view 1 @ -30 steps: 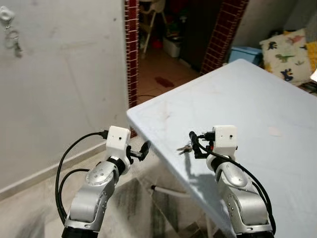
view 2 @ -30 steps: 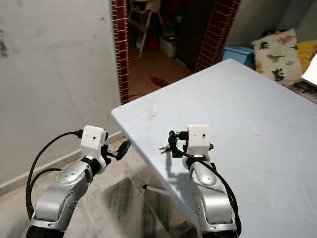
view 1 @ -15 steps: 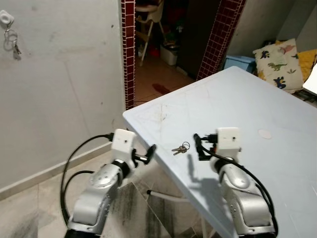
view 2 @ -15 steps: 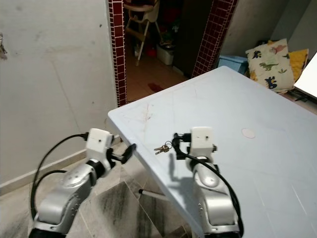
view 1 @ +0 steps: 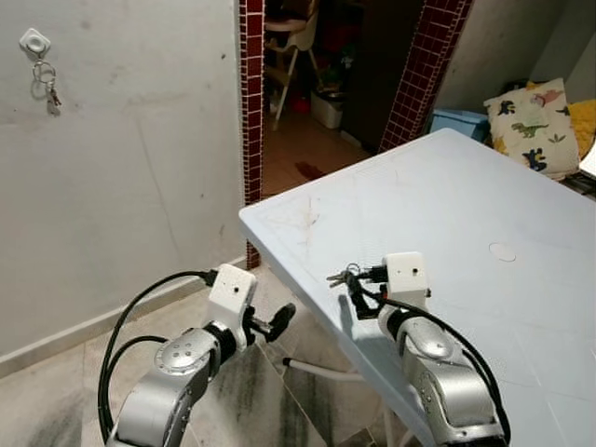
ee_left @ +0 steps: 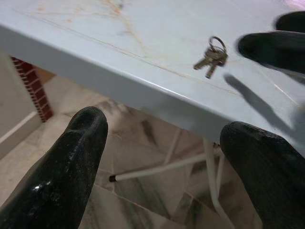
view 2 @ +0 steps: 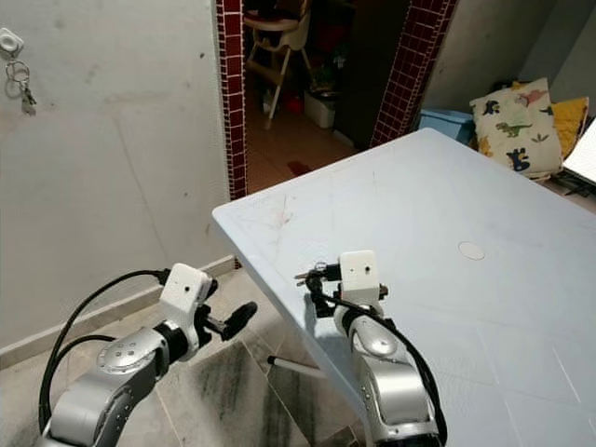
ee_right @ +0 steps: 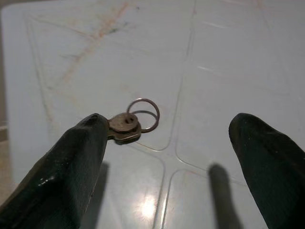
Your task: Hang keys on a hook
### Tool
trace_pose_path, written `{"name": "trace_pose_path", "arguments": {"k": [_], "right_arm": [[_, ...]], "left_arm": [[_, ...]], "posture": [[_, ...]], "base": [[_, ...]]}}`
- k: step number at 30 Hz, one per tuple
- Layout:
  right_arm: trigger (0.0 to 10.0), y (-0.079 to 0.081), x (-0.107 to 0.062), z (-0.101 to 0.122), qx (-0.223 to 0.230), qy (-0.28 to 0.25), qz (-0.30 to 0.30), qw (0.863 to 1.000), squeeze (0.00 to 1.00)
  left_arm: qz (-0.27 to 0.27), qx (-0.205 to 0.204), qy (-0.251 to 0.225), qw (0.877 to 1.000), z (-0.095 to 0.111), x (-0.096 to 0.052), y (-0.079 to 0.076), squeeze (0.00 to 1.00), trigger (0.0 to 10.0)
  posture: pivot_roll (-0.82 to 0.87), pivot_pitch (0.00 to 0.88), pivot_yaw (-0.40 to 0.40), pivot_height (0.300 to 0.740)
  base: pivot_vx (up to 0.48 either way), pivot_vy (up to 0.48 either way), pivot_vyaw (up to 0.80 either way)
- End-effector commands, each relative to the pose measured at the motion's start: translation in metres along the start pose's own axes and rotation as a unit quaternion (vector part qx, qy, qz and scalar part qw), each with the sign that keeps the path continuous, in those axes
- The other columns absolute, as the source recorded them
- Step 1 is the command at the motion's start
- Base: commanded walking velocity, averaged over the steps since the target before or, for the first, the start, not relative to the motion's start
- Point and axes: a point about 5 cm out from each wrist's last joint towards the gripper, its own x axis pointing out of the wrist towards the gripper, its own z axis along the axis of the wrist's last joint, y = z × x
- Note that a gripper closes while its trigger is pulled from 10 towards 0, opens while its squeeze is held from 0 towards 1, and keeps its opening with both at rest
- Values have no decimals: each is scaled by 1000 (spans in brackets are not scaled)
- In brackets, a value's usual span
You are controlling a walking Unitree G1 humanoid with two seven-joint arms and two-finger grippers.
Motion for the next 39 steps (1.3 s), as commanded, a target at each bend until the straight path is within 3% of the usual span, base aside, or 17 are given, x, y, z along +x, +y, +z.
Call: {"name": "trace_pose_path", "arguments": {"k": [1, 10, 17, 30, 33, 34, 35, 37, 38, 39], "right_arm": [[10000, 1, 5, -2, -4, 4, -2, 1000, 0], [10000, 11, 24, 4, -5, -4, -4, 1000, 0], [10000, 10, 30, 10, -14, -12, -32, 999, 0], [10000, 23, 40, -5, 47, 39, -36, 998, 0], [9490, 24, 40, -13, 55, 60, -33, 996, 0], [5333, 25, 40, -16, 59, 68, -34, 995, 0], [4549, 24, 40, -17, 61, 71, -35, 995, 0], [4549, 24, 40, -18, 63, 72, -35, 995, 0], [0, 24, 40, -19, 64, 74, -36, 994, 0], [0, 24, 40, -19, 64, 74, -36, 994, 0]], "left_arm": [[-15, 10, -1, 1000, 4, 2, -4, 0, 10000], [-32, 17, 0, 999, 5, 2, -11, 0, 10000], [-42, 17, -5, 999, 8, 2, -14, 0, 10000], [-48, 18, -1, 999, 8, 3, -16, 0, 10000], [-49, 18, 0, 999, 8, 3, -16, 0, 10000], [-49, 18, 0, 999, 8, 3, -16, 0, 10000], [-49, 18, 0, 999, 8, 3, -16, 0, 10000], [-49, 18, 0, 999, 8, 3, -16, 0, 10000], [-49, 18, 0, 999, 8, 3, -16, 0, 10000], [-49, 18, 0, 999, 8, 3, -16, 0, 10000]], "posture": [[177, 0, -82, 740], [184, 0, -79, 740], [188, 0, -79, 740], [188, 0, -77, 740], [191, 0, -80, 740], [190, 0, -81, 740], [190, 0, -81, 740], [190, 0, -81, 740], [189, 0, -80, 740], [189, 0, -80, 740]], "base": [[0, 0, 0], [0, 0, 0], [0, 0, 0], [0, 0, 0], [0, 0, 0], [0, 0, 0], [0, 0, 0], [0, 0, 0], [0, 0, 0], [0, 0, 0]]}}
